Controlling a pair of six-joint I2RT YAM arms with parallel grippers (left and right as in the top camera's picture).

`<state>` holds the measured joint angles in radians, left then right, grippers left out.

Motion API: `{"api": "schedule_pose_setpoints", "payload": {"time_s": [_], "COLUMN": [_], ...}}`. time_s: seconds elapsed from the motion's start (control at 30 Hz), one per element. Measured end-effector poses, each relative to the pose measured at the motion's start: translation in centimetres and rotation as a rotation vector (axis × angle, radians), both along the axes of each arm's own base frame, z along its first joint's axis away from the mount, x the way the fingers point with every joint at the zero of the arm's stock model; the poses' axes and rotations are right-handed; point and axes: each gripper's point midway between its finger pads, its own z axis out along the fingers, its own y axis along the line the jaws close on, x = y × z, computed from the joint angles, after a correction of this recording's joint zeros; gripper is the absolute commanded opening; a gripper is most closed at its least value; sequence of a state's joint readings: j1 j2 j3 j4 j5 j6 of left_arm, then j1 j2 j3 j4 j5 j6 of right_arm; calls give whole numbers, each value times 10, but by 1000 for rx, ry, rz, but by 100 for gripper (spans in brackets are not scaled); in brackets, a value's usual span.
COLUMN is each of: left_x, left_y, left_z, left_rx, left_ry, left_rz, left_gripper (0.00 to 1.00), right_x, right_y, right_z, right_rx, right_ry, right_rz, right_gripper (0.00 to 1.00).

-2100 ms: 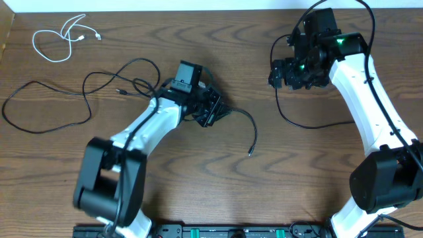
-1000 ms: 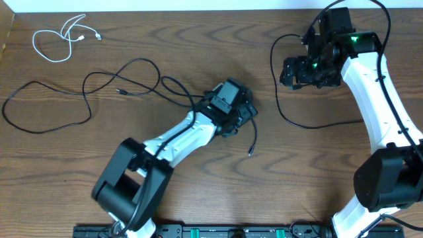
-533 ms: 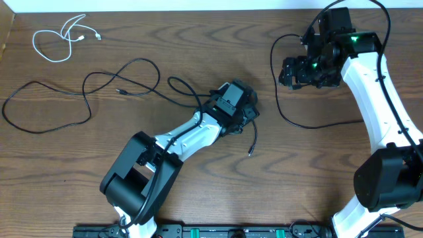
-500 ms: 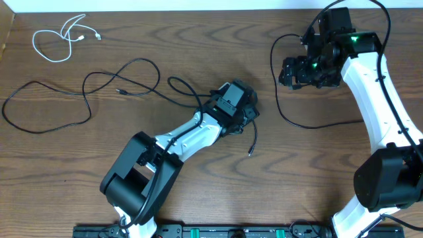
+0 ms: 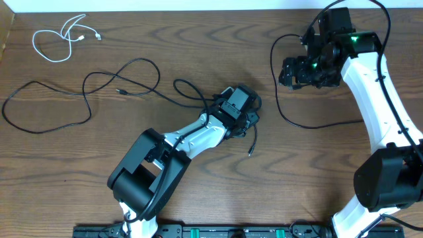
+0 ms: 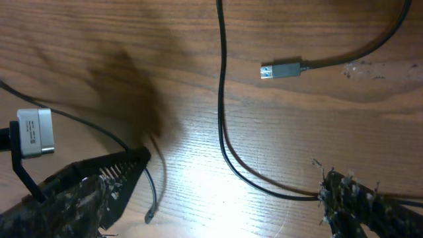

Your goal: Untangle cables

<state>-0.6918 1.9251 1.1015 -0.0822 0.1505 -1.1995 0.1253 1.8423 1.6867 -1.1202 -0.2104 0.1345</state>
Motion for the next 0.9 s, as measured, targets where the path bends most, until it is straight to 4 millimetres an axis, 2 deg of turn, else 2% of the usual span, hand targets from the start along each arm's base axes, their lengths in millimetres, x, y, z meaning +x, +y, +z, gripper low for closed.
{"api": "schedule_pose_setpoints", "payload": {"time_s": [0.27,0.43,0.53,0.63,0.9], "left_x": [-1,-10,-17,-24,-43], "left_y": [-2,-10,-18,-23,-17], "left_z": [0,2,12,35,128], "left_rx": [-1,-40,-90,-136,-208], "left_ry": [-3,24,44,39,-104], "left_rz": [-25,-83,-123,-158,-272], "left_gripper": [7,7,7,7,7], "right_x": [-2,-2,-2,-2,3], "right_y": [0,0,0,0,1], "right_z": [-1,-1,-1,-1,1], "right_rx": [-1,-1,-1,-1,3], "right_ry": [7,8,8,8,-13], "right_rz": [0,0,0,0,0], "right_gripper": [99,99,99,99,99]}}
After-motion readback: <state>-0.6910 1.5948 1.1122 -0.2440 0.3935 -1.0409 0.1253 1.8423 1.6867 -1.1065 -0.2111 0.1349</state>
